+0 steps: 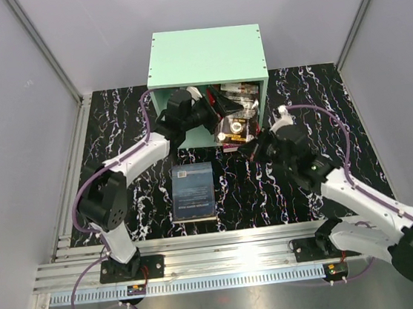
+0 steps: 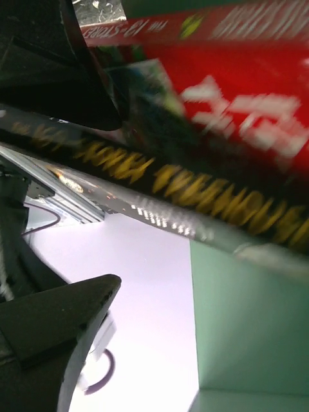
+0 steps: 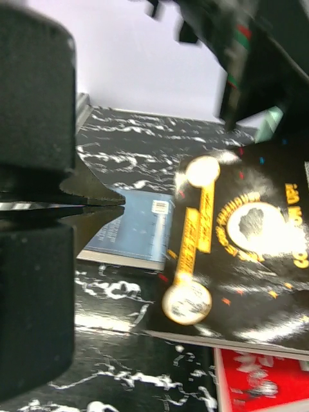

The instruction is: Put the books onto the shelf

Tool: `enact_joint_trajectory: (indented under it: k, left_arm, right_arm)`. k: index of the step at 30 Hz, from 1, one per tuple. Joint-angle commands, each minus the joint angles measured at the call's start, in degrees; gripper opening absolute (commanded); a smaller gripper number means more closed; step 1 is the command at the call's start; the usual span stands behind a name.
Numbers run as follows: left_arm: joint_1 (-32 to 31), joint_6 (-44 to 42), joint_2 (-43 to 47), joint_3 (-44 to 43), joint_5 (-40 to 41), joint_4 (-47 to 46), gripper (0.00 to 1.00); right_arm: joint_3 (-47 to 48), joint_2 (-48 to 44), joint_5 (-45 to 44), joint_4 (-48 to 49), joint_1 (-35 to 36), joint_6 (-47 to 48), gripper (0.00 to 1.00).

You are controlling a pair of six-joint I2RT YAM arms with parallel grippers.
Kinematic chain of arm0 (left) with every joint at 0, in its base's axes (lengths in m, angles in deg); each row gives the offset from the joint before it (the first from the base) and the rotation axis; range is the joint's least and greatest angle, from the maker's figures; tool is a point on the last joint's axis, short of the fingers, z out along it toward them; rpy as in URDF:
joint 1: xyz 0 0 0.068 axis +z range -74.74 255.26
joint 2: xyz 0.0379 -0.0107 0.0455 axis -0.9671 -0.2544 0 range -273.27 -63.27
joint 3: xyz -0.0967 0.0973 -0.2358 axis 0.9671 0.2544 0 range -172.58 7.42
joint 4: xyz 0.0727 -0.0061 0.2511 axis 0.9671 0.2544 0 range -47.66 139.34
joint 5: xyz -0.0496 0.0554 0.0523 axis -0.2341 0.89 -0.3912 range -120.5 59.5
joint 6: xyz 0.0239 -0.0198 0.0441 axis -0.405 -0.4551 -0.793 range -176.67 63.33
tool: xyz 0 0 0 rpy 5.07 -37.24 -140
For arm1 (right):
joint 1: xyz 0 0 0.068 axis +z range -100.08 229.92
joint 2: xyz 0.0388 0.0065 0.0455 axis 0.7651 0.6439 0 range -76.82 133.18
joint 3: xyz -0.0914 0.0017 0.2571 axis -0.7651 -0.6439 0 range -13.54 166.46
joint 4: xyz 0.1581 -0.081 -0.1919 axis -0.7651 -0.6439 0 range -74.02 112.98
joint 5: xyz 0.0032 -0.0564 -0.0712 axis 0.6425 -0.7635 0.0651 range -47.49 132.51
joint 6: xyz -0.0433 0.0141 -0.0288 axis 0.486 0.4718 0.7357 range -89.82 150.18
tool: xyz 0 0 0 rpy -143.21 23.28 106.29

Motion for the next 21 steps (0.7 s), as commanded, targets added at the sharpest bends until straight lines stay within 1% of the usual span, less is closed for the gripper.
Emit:
enact_joint_trajectory:
  k: [1, 3, 5, 9, 10, 12, 13, 14, 15, 17, 19, 21]
  left_arm:
    - [1.77, -0.51, -3.27, -1.38, 2.1, 0.25, 0.99]
    - [1.86, 0.29, -3.8, -1.47, 2.19, -1.07, 0.99]
    - [1.86, 0.81, -4.76, -2.51, 2.36, -1.25, 0.99]
    - [2.03, 0.55, -6.08, -5.24, 3.07, 0.68, 0.99]
    - [2.12, 0.55, -6.43, -5.68, 3.24, 0.86, 0.99]
    - [2.21, 0.38, -6.44, -6.38, 3.16, 1.38, 0.99]
    - [2.3, 0.12, -6.44, -6.56, 3.24, 1.73, 0.99]
    - [2.3, -0.15, -6.26, -6.56, 3.24, 2.0, 0.99]
    - [2.21, -0.5, -6.18, -6.48, 3.16, 2.26, 0.99]
    - [2.21, -1.9, -5.65, -5.78, 2.46, 0.96, 0.99]
    - [1.86, -3.92, -3.73, -3.41, 2.36, -0.11, 0.99]
    - [1.68, -5.07, -2.31, -2.09, 3.51, 1.12, 0.99]
  right_arm:
    - [-4.71, -6.52, 3.55, 1.33, 0.1, -1.62, 0.0]
    - [-8.57, -8.21, 2.85, 0.46, 0.11, -1.44, 0.0]
    - [-10.25, -7.6, 2.15, -0.42, 0.11, -1.7, 0.0]
    - [-12.89, -1.46, 2.15, 2.02, 0.11, -3.55, 0.0]
    - [-12.81, 1.77, 1.89, 2.64, 0.19, -3.81, 0.0]
    - [-11.85, 4.43, 1.62, 3.35, 0.11, -3.47, 0.14]
    - [-11.67, 6.1, 1.36, 3.35, 0.11, -3.38, 0.25]
    - [-11.15, 6.72, 0.05, 3.35, 0.11, -3.2, 0.41]
    - [-10.27, 6.9, -0.57, 3.35, 0.11, -2.42, 0.47]
    - [-9.3, 8.13, -2.93, 3.35, 0.11, -1.62, 0.57]
    - [-7.19, 10.06, -3.65, 3.27, 0.11, -0.48, 0.58]
    - [-5.08, 11.73, -4.44, 2.3, 0.11, 0.22, 0.61]
